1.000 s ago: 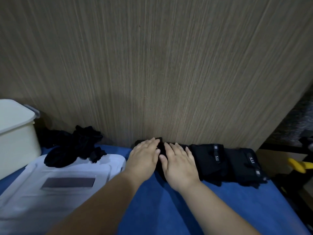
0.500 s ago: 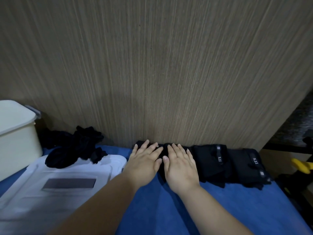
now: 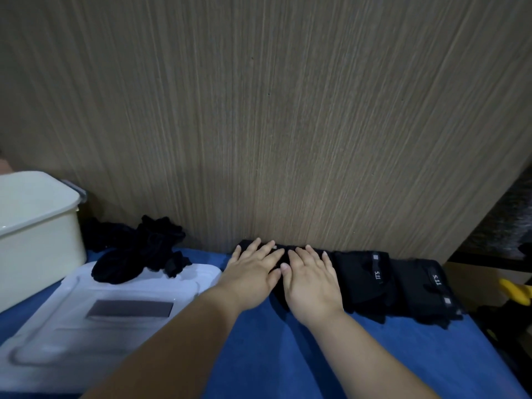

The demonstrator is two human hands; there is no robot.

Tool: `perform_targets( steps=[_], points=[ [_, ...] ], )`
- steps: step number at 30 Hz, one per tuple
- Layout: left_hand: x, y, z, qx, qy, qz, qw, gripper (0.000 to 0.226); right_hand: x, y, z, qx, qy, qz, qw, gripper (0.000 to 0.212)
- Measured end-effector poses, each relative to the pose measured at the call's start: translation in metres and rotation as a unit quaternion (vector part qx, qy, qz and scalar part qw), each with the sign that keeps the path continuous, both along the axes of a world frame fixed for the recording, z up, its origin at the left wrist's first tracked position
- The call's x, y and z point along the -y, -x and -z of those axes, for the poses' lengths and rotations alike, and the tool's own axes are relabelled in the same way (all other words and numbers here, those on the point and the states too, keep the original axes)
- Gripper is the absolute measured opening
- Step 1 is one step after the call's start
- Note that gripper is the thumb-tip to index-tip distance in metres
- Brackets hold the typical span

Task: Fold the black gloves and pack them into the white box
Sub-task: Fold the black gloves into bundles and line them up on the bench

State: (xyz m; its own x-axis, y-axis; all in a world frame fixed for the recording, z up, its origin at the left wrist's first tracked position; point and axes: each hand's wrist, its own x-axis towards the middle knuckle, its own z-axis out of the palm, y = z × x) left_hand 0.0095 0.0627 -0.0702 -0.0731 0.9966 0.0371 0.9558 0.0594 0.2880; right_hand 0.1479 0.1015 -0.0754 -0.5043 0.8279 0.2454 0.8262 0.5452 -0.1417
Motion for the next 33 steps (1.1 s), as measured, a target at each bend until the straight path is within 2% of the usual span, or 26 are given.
perform_targets(
  steps=[4,8,10,14,18,23,29,33],
  points=[
    [0.015,0.004,-0.006,0.046,-0.019,-0.008,0.999,0.053,0.01,-0.001,-0.01,-0.027,-0.035,-0.011,0.999,0.084],
    [0.043,0.013,-0.007,0.099,-0.047,-0.04,0.993,0.052,0.023,0.004,-0.011,-0.082,-0.108,-0.016,0.991,0.055],
    [0.063,0.022,-0.007,0.104,-0.084,-0.093,0.987,0.048,0.031,0.009,-0.012,-0.115,-0.129,-0.03,0.985,0.042],
    [0.105,0.05,-0.009,0.075,-0.133,-0.25,0.956,0.041,0.053,0.029,-0.016,-0.155,-0.095,-0.097,0.979,0.023],
    [0.134,0.087,-0.01,0.063,-0.125,-0.332,0.933,0.042,0.073,0.058,-0.015,-0.15,0.029,-0.17,0.973,0.03],
    [0.149,0.113,0.002,0.064,-0.097,-0.362,0.925,0.045,0.086,0.105,-0.01,-0.147,0.145,-0.179,0.962,0.038],
    [0.149,0.125,0.009,0.07,-0.1,-0.34,0.932,0.048,0.085,0.152,-0.007,-0.151,0.186,-0.139,0.961,0.061],
    [0.145,0.132,0.013,0.094,-0.109,-0.333,0.932,0.047,0.084,0.175,-0.008,-0.129,0.186,-0.118,0.967,0.066]
  ],
)
